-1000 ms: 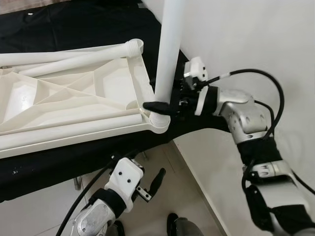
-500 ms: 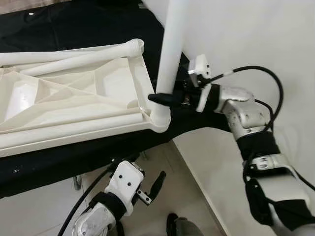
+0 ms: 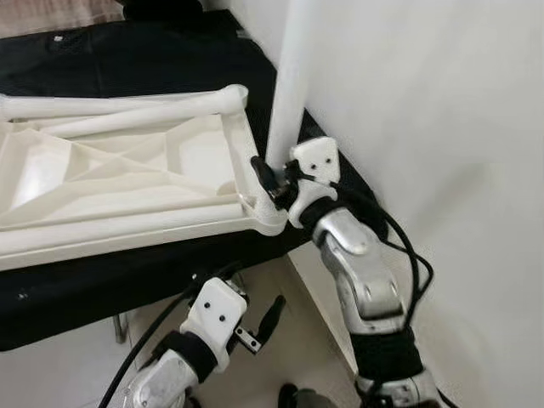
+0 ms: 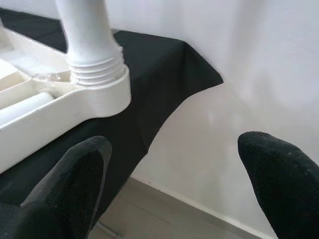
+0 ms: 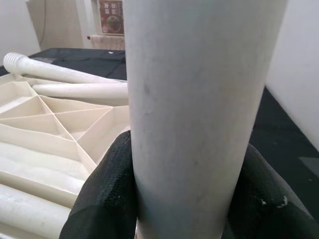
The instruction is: Building children table
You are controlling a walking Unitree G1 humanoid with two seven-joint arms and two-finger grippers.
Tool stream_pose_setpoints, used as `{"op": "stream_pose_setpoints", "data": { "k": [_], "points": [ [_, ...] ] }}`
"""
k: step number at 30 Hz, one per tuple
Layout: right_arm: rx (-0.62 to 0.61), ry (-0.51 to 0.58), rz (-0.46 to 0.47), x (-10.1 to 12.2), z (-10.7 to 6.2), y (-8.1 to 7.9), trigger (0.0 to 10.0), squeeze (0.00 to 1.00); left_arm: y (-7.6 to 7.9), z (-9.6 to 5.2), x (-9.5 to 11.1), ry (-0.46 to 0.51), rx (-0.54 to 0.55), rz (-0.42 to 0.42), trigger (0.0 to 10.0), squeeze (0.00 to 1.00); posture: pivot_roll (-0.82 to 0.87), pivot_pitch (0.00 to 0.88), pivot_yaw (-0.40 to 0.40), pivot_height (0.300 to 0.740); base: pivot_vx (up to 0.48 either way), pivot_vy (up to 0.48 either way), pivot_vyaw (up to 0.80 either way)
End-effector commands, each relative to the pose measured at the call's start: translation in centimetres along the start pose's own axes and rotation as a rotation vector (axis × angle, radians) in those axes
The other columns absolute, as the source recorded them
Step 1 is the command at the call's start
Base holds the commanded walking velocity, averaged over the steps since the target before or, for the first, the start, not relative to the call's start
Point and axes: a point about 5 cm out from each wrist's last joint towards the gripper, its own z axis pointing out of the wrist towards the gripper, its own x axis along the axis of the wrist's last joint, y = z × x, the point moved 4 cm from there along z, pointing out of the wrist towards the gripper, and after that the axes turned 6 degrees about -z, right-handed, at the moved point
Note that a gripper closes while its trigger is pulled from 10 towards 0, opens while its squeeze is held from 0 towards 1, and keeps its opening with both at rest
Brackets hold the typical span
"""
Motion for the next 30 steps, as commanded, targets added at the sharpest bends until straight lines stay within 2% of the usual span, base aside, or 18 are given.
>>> {"op": "stream_pose_setpoints", "data": {
  "k": [1, 2, 3, 6, 10, 11, 12, 13, 15, 18, 23, 25, 26, 27, 28, 30],
  "points": [
    [0.062, -0.036, 0.043, -1.5, 1.0, -0.6, 10.0, 0.0, 0.0, 0.0, -0.5, -0.011, 0.008, -0.004, 10.0, 0.0, 0.04, 0.206, -0.106, 0.74, 0.0, 0.0, 0.0],
    [0.062, -0.036, 0.043, -1.5, 1.0, -0.6, 10.0, 0.0, 0.0, 0.0, -0.5, -0.011, 0.008, -0.004, 10.0, 0.0, 0.04, 0.206, -0.106, 0.74, 0.0, 0.0, 0.0],
    [0.196, 0.067, 0.135, 0.2, 1.5, -1.9, 10.0, 1.0, -0.1, 0.1, -0.5, -0.009, 0.007, -0.003, 10.0, 0.0, 0.04, 0.204, -0.105, 0.74, 0.0, 0.0, 0.0],
    [0.264, 0.103, 0.181, 1.0, 1.1, -2.6, 10.0, 1.0, 0.0, 0.1, -0.4, -0.008, 0.005, -0.004, 10.0, 0.0, 0.04, 0.206, -0.106, 0.74, 0.0, 0.0, 0.0],
    [0.321, 0.114, 0.154, 1.5, 0.6, -2.3, 10.0, 1.0, 0.1, 0.1, -0.3, -0.006, 0.005, -0.006, 10.0, 0.0, 0.05, 0.214, -0.108, 0.74, 0.0, 0.0, 0.0],
    [0.366, 0.123, 0.137, 2.0, 0.3, -2.0, 10.0, 0.88, 0.1, 0.1, -0.3, -0.005, 0.006, -0.008, 10.0, 0.0, 0.05, 0.215, -0.108, 0.74, 0.0, 0.0, 0.0],
    [0.424, 0.136, 0.105, 2.5, 0.2, -1.5, 10.0, 0.0, 0.2, 0.1, -0.2, -0.004, 0.007, -0.009, 10.0, 0.0, 0.05, 0.219, -0.108, 0.74, 0.0, 0.0, 0.0],
    [0.424, 0.136, 0.105, 2.5, 0.2, -1.5, 10.0, 0.0, 0.2, 0.1, -0.2, -0.004, 0.007, -0.009, 10.0, 0.0, 0.05, 0.219, -0.108, 0.74, 0.0, 0.0, 0.0],
    [0.562, 0.156, 0.039, 3.3, 0.0, -0.8, 10.0, 0.0, 0.3, 0.0, -0.1, -0.002, 0.006, -0.011, 10.0, 0.0, 0.05, 0.232, -0.108, 0.74, 0.0, 0.0, 0.0],
    [0.645, 0.163, -0.008, 3.6, 0.1, -0.1, 10.0, 0.0, 0.5, -0.1, 0.0, -0.001, 0.005, -0.013, 10.0, 0.0, 0.06, 0.241, -0.109, 0.74, 0.0, 0.0, 0.0],
    [0.768, 0.165, -0.009, 4.2, 0.7, 1.4, 10.0, 0.0, 0.7, -0.6, 0.2, -0.002, 0.008, -0.025, 10.0, 0.0, 0.08, 0.273, -0.108, 0.74, 0.0, 0.0, 0.0],
    [0.777, 0.162, -0.008, 4.1, 0.7, 1.5, 10.0, 0.0, 0.7, -0.8, 0.3, -0.002, 0.009, -0.026, 10.0, 0.0, 0.08, 0.276, -0.106, 0.74, 0.0, 0.0, 0.0],
    [0.794, 0.157, -0.008, 4.1, 0.7, 1.6, 9.6, 0.0, 0.7, -0.9, 0.3, -0.003, 0.008, -0.027, 10.0, 0.0, 0.08, 0.28, -0.106, 0.74, 0.0, 0.0, 0.0],
    [0.813, 0.156, -0.008, 4.2, 0.6, 1.7, 3.5, 0.0, 0.8, -1.0, 0.4, -0.004, 0.008, -0.027, 10.0, 0.0, 0.08, 0.285, -0.105, 0.74, 0.0, 0.0, 0.0],
    [0.833, 0.157, -0.003, 4.3, 0.4, 1.6, 0.0, 0.0, 0.8, -1.1, 0.4, -0.005, 0.009, -0.028, 10.0, 0.0, 0.08, 0.288, -0.104, 0.74, 0.0, 0.0, 0.0],
    [0.858, 0.158, -0.003, 4.4, 0.3, 1.6, 0.0, 0.0, 0.8, -1.2, 0.4, -0.007, 0.009, -0.028, 10.0, 0.0, 0.09, 0.291, -0.102, 0.74, 0.0, 0.0, 0.0]
  ]
}}
